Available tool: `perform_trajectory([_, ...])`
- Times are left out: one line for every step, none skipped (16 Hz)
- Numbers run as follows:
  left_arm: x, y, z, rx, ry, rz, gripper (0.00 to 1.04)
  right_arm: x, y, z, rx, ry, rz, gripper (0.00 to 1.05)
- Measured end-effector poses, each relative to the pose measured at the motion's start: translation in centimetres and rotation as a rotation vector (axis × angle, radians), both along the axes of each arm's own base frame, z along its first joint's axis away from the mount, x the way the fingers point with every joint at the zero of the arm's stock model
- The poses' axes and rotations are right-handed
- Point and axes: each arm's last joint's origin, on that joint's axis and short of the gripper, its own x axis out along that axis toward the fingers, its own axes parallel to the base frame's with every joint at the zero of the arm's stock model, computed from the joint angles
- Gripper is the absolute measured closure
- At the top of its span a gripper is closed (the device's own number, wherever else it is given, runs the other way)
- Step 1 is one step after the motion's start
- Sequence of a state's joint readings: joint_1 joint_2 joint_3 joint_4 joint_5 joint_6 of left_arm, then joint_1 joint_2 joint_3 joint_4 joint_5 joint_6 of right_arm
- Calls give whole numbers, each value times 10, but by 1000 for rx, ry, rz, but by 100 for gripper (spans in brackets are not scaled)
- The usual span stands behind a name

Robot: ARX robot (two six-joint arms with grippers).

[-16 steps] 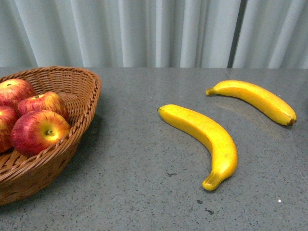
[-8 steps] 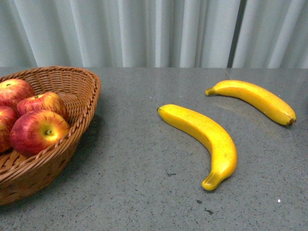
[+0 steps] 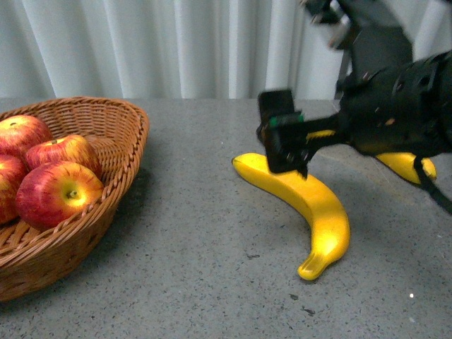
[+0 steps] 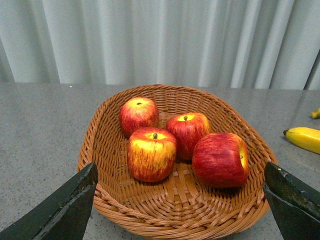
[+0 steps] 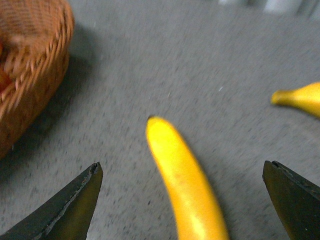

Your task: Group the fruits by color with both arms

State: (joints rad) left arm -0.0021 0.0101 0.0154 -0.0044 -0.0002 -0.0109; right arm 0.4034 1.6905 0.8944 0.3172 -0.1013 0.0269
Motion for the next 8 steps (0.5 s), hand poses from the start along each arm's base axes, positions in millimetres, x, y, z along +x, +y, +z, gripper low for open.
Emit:
perform_trajectory([0,0,0,0,0,0,7,0,6,-11,-32,48,13,7])
perform_trajectory([0,0,0,0,0,0,7,1,12,-26,-81,97,22,7])
perform_trajectory([0,0,0,0,0,0,7,4,14,-39,-132,110,14,7])
perform_trajectory([0,0,0,0,0,0,7,6,14,-44,-155,115,9,7])
perform_trajectory([0,0,0,0,0,0,7,9,12,-47,-170,117,1,7])
perform_trajectory([0,0,0,0,0,0,7,11,10,-49,-182,116,-14,7])
perform_trajectory([0,0,0,0,0,0,7,13,7,-51,-195,117,-28,13])
perform_trajectory([0,0,0,0,0,0,7,12,8,-52,-203,113,-25,22])
